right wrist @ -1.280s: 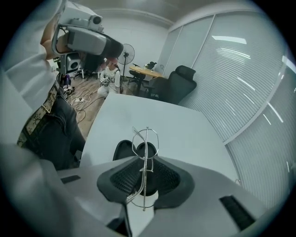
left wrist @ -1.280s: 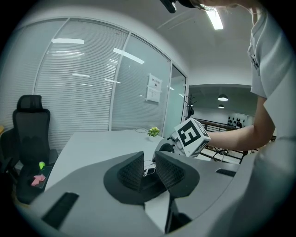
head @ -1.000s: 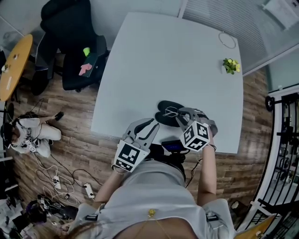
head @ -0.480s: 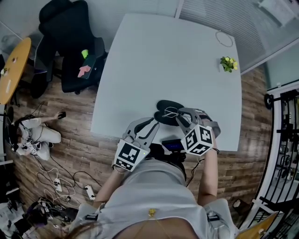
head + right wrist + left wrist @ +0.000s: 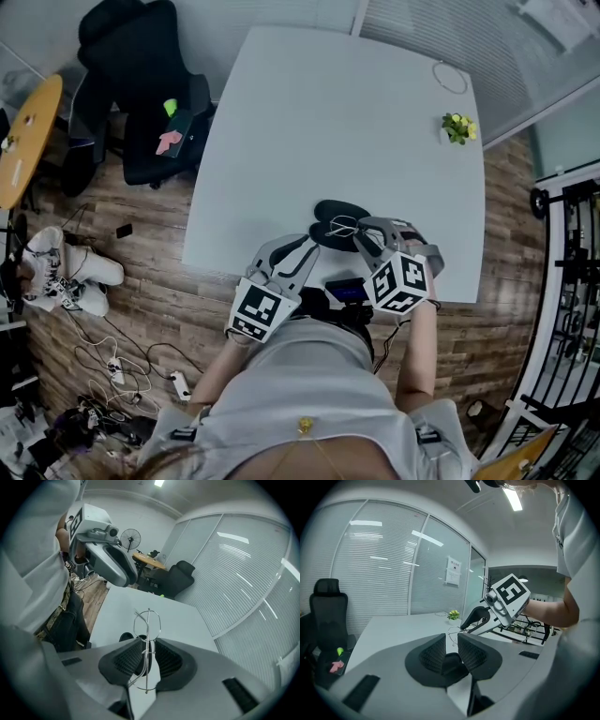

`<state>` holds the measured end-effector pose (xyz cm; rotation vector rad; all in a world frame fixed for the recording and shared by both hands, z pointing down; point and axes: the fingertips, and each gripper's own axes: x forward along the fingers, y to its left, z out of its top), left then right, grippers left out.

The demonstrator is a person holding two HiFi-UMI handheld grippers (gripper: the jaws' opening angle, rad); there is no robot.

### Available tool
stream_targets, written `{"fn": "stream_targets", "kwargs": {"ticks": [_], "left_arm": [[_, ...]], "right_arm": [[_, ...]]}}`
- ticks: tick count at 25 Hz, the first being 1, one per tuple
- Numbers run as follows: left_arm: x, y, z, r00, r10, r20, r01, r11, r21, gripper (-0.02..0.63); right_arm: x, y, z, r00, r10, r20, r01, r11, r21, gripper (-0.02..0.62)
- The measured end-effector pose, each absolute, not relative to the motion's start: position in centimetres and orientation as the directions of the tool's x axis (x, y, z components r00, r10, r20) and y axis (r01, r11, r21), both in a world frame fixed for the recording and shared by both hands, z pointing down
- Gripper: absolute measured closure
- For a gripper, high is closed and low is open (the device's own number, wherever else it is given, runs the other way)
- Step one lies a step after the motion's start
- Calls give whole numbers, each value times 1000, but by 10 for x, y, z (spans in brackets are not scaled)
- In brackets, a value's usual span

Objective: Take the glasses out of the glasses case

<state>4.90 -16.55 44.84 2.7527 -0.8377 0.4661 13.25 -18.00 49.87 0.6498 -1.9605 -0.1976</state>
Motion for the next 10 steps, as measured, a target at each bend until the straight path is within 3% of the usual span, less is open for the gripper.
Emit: {"fn": "stream_targets", "kwargs": {"ticks": [10], "left_arm": [[52, -163, 449, 782, -504, 365, -577, -808, 119, 509]], "right_arm": [[136, -177, 503, -336, -512, 791, -347, 847, 402, 500]]}}
